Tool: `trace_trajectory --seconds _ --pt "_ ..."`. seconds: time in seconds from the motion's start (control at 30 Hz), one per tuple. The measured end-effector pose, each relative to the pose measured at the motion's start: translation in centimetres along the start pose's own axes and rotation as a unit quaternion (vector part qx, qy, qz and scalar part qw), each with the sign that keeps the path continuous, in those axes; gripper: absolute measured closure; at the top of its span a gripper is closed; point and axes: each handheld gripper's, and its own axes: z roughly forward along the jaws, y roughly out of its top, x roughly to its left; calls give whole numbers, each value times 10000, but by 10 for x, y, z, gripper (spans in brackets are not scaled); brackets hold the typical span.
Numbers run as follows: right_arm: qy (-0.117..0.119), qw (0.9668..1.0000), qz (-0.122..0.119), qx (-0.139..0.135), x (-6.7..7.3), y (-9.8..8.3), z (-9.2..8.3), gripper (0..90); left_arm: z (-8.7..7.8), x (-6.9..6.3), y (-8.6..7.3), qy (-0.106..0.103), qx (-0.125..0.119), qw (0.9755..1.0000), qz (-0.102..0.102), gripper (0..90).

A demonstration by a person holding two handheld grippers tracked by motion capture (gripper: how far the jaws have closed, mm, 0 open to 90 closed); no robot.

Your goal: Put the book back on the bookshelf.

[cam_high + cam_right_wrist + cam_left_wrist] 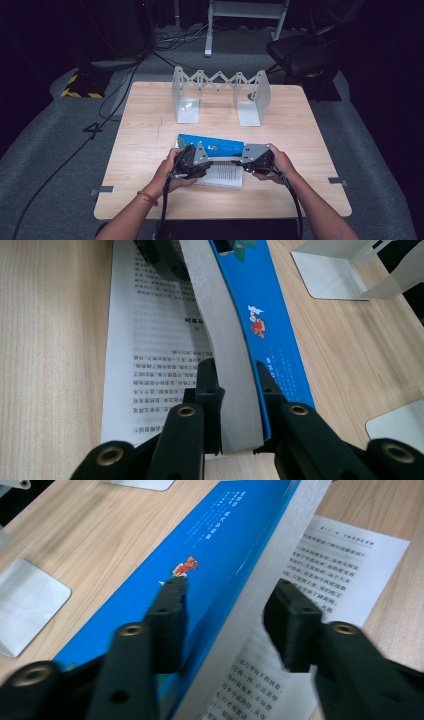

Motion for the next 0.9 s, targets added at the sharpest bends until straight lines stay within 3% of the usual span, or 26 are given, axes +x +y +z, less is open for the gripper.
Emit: trace_trajectory --seconds 0.1,0.17,0.27,0.33,0.4,0.5,0.57,0.7,0.73,0.77,0.8,0.9 --pt "-26 9999 -77 94 1 4 1 790 1 -1 -2 67 98 9999 40 582" --pt "-37 9999 -68 93 0 7 1 791 2 -4 -1 243 105 9996 59 467" --pt "-38 10000 -28 81 0 10 1 792 3 -1 -1 385 7 9992 -124 508" --pt "-55 10000 -11 68 0 12 1 793 4 0 0 425 39 9990 -117 473" --pt "-53 10000 0 59 0 14 2 793 6 0 2 397 109 9991 3 497" --pt "-64 10000 -8 66 -1 16 1 790 5 -2 3 278 125 9992 259 617" --pt "-78 10000 4 35 -1 16 1 772 5 0 0 166 -29 9992 351 674" --pt "-30 9997 164 -164 -2 15 0 717 5 3 -7 109 -263 9992 264 716" --pt "13 9991 301 -305 -5 14 -1 674 4 3 -8 92 -310 9992 220 725" --pt "18 9963 622 -597 -12 7 -7 575 2 6 -10 71 -430 9989 150 737" --pt "18 9963 622 -597 -12 7 -7 575 2 6 -10 71 -430 9989 150 744" --pt "-215 9925 1022 -631 -26 -12 -16 462 -5 12 -11 36 -606 9981 43 748"
